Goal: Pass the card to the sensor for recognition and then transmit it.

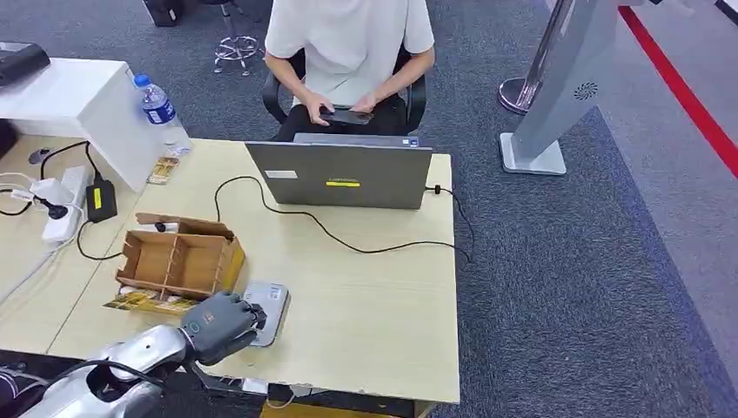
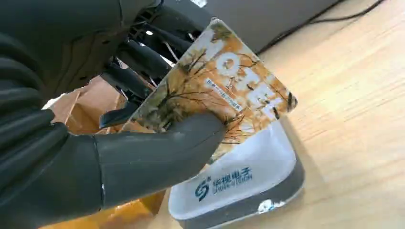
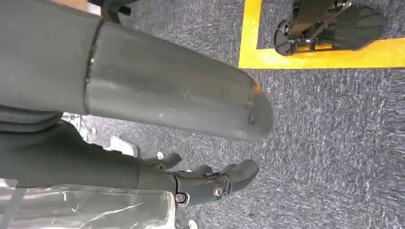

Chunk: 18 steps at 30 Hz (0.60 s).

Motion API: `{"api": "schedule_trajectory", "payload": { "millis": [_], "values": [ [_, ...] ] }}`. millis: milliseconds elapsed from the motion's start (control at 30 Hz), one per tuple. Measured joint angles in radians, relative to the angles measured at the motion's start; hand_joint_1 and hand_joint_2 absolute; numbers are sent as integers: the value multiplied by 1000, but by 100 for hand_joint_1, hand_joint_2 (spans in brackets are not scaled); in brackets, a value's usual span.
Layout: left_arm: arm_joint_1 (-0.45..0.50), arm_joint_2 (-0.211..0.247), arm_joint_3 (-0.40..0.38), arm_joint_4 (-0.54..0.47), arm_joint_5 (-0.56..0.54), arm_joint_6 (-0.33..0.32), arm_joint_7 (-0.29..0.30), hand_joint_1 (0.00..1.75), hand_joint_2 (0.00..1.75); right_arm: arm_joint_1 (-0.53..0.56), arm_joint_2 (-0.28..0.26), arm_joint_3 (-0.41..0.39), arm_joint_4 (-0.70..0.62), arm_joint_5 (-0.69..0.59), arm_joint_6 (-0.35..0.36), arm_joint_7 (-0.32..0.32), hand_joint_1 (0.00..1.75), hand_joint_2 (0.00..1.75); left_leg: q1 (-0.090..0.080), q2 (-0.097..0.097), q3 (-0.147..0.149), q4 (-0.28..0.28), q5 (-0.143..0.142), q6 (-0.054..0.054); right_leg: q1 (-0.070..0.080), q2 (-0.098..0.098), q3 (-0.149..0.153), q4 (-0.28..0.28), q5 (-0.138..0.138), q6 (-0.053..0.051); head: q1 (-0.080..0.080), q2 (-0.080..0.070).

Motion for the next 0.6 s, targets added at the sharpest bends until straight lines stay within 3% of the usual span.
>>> {"api": "schedule_trajectory", "payload": {
  "millis": [400, 600],
  "values": [
    [-4, -19, -7, 39, -3, 9, 18, 166, 175, -1, 3, 0, 0, 7, 3, 2, 0, 0, 0, 0, 0, 0, 0, 0, 0, 0, 0, 0, 0, 0, 0, 0],
    [-18, -71, -7, 114, -24, 59, 55, 166, 175, -2, 6, 0, 0, 30, 7, 12, 0, 0, 0, -1, 0, 0, 0, 0, 0, -2, 1, 0, 0, 0, 0, 0]
  ]
}}
